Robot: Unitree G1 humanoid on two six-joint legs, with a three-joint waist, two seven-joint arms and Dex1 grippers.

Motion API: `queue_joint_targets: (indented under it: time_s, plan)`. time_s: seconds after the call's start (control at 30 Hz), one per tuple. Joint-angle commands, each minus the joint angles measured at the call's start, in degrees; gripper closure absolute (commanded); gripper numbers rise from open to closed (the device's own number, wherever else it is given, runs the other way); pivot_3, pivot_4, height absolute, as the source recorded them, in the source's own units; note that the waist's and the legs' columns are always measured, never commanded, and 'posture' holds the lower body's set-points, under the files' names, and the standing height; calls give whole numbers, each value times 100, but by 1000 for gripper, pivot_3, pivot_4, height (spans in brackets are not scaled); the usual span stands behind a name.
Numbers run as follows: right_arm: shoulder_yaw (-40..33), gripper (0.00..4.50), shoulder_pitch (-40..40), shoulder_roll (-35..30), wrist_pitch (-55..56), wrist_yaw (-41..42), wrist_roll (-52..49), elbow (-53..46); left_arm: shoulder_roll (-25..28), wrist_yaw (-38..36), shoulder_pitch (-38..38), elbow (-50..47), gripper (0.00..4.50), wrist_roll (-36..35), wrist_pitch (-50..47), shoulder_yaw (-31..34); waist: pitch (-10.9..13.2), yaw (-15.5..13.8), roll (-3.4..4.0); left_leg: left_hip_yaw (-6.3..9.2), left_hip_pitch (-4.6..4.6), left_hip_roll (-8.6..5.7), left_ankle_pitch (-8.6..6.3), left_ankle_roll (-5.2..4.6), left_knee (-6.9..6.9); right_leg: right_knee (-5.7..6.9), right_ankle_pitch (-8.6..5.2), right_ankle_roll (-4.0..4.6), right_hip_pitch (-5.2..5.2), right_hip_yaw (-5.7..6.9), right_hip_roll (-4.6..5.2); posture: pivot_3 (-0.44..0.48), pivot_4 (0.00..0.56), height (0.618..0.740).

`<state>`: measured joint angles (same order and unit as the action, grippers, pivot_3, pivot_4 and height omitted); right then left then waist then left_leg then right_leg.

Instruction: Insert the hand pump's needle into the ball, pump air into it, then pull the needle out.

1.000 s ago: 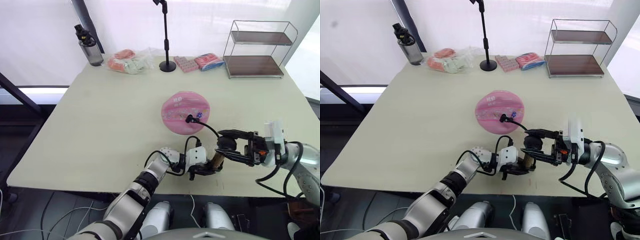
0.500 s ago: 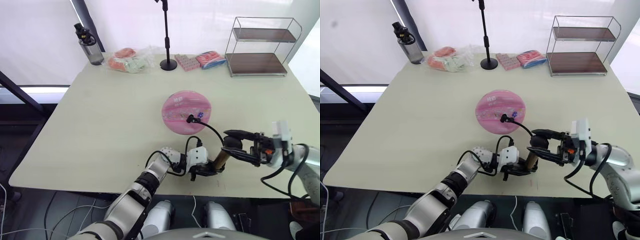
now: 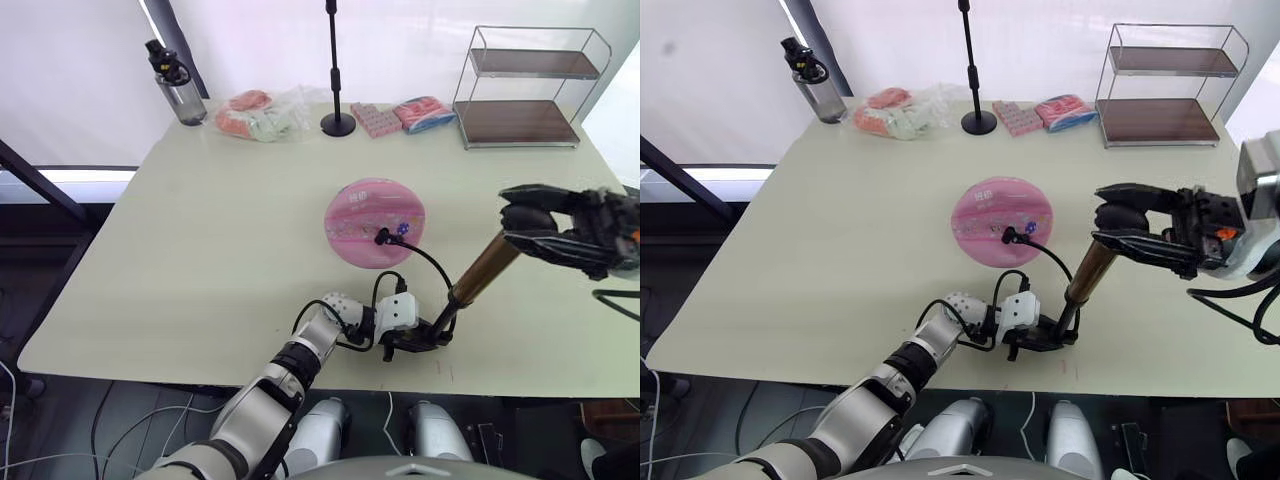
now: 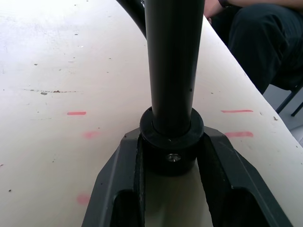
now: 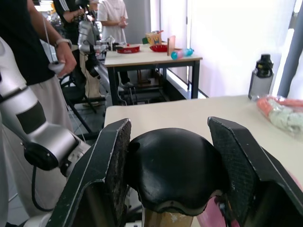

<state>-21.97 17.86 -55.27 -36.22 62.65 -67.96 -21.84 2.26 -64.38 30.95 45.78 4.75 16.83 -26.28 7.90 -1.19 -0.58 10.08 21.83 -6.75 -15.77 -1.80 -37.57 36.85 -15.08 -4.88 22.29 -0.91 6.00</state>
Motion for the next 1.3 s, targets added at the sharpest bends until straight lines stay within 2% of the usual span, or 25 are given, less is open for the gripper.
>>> queue_joint_targets:
  time_s: [0.03, 0.27, 0.43, 0.7, 0.77, 1.1, 1.3]
  plan:
    - [-634, 2397, 371, -155, -172, -210, -597, 0, 41, 21, -105, 309, 3412, 213, -88, -132, 4, 3, -6, 1, 10, 0, 0, 0, -4, 1, 1, 0, 9, 0, 0, 0, 150, 736]
    - [-757, 2397, 508, -216, -401, -266, -670, 7, 45, 23, -73, 344, 3412, 217, -74, -127, 6, 26, -2, -3, 71, 0, 1, 2, -26, 15, 1, 1, 74, -4, 10, 0, 150, 736]
    - [-489, 2397, -268, 163, 27, 21, 187, -490, 54, 34, -40, 377, 3412, 215, -73, -124, 6, 7, -3, -5, 97, 0, 0, 1, -73, 47, 2, 0, 89, -6, 12, 0, 150, 736]
    - [214, 2397, -1439, 841, 970, 409, 1424, -686, 72, 64, -68, 381, 3412, 233, -78, -146, 5, 38, -8, -15, 51, -2, -10, -16, -79, 106, 1, -1, 75, -20, -9, 0, 150, 736]
    - [371, 2397, -1584, 941, 1171, 470, 1641, -611, 72, 72, -68, 382, 3412, 238, -87, -138, 4, 39, -10, -11, 4, 0, -11, -18, -73, 103, -2, -1, 26, -17, -13, 0, 150, 736]
    - [1532, 2397, -1963, 1502, 2295, 803, 2889, 302, 62, 103, -96, 364, 3412, 242, -116, -128, -5, 38, -25, -11, -3, 0, -10, -15, -75, 101, -1, -1, 24, -18, -17, 0, 150, 736]
    - [1856, 2397, -2059, 1677, 2728, 816, 3322, 685, 56, 117, -107, 377, 3412, 246, -116, -129, -6, 37, -24, -10, -4, 0, -10, -15, -74, 101, -1, -1, 23, -19, -18, 0, 150, 736]
